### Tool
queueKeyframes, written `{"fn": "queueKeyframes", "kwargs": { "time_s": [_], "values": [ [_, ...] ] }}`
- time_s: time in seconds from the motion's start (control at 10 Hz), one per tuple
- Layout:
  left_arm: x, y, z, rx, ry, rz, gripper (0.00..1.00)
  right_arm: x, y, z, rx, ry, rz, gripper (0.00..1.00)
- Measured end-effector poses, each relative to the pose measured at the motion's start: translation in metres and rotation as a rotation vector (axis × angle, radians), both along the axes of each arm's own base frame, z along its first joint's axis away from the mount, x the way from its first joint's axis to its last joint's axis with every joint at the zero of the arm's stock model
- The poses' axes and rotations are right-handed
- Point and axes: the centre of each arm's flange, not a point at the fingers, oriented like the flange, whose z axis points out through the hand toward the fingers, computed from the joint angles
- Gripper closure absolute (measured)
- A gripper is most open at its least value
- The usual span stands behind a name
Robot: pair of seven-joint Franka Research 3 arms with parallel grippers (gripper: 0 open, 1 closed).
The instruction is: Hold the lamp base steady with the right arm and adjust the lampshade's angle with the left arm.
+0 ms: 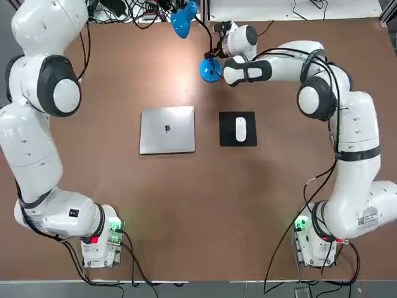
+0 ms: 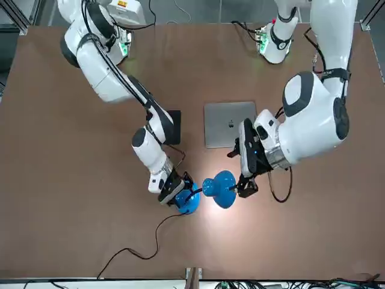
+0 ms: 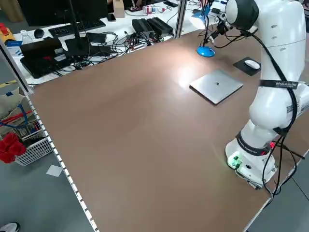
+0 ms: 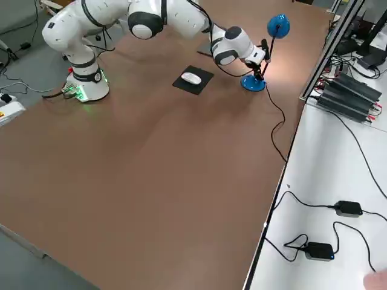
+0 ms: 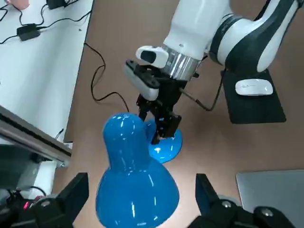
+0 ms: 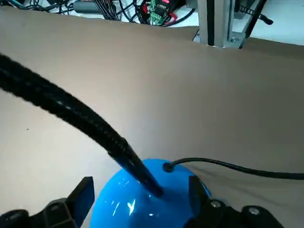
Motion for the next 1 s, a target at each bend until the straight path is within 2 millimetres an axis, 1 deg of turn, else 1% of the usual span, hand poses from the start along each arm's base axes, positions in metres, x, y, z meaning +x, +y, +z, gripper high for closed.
{"fn": "queueKeyframes", "kwargs": {
  "time_s": [0.1,0.2,0.3,0.7,1.0],
  "values": [
    [-0.001,-0.004,-0.004,-0.004,0.000,-0.018,0.01,0.002,0.001,-0.005,-0.004,-0.005,-0.001,0.18],
    [-0.001,-0.006,-0.008,-0.006,0.005,-0.024,0.01,0.004,0.001,-0.010,-0.006,-0.008,-0.001,0.33],
    [0.000,-0.006,-0.011,-0.009,0.011,-0.023,0.01,0.005,0.001,-0.014,-0.008,-0.007,-0.001,0.34],
    [0.013,-0.004,-0.018,-0.047,-0.035,0.033,0.01,0.005,0.004,-0.016,-0.007,-0.011,0.003,0.56],
    [0.014,-0.006,-0.023,-0.089,-0.009,0.048,0.01,0.003,0.007,-0.017,-0.011,-0.013,0.008,0.66]
  ]
}}
